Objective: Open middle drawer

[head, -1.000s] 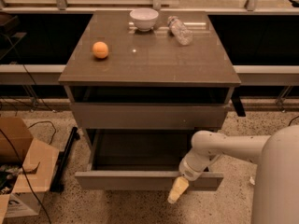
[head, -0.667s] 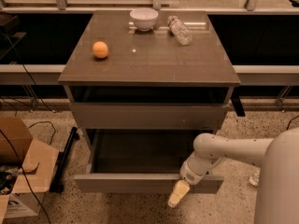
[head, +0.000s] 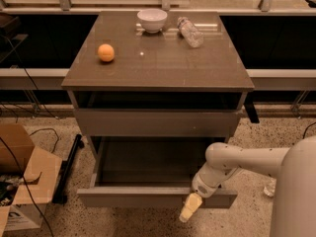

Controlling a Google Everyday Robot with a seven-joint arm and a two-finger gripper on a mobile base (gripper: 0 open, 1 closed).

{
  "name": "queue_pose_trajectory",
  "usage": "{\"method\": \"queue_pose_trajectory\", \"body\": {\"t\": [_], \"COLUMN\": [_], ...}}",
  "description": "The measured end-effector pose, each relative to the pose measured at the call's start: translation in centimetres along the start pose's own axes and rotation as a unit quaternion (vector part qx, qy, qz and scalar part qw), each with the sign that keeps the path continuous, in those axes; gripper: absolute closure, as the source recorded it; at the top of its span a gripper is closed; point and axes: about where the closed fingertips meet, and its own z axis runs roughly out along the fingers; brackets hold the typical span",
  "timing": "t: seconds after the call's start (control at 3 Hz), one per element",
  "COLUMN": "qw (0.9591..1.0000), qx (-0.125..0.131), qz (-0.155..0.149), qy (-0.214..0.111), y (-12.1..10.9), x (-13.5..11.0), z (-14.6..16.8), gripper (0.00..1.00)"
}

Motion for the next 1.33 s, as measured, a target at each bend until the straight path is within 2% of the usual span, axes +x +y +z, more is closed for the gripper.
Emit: {"method": "queue_pose_trajectory", "body": {"t": [0.33, 0.67, 1.0, 1.33], "qw": [0.999, 0.9986, 0.9935, 0.9935], "qx": [-0.022, -0.025, -0.048, -0.048], "qz": [0.034, 0.041, 0.09, 0.09], "qy": [0.02, 0.024, 0.05, 0.051], "y": [2.9, 3.2, 6.2, 6.0], "x": [2.0, 2.2, 5.3, 5.1], "z": [0.7, 0.8, 1.8, 1.8], "gripper": [0.0, 0.03, 0.26, 0.22]}}
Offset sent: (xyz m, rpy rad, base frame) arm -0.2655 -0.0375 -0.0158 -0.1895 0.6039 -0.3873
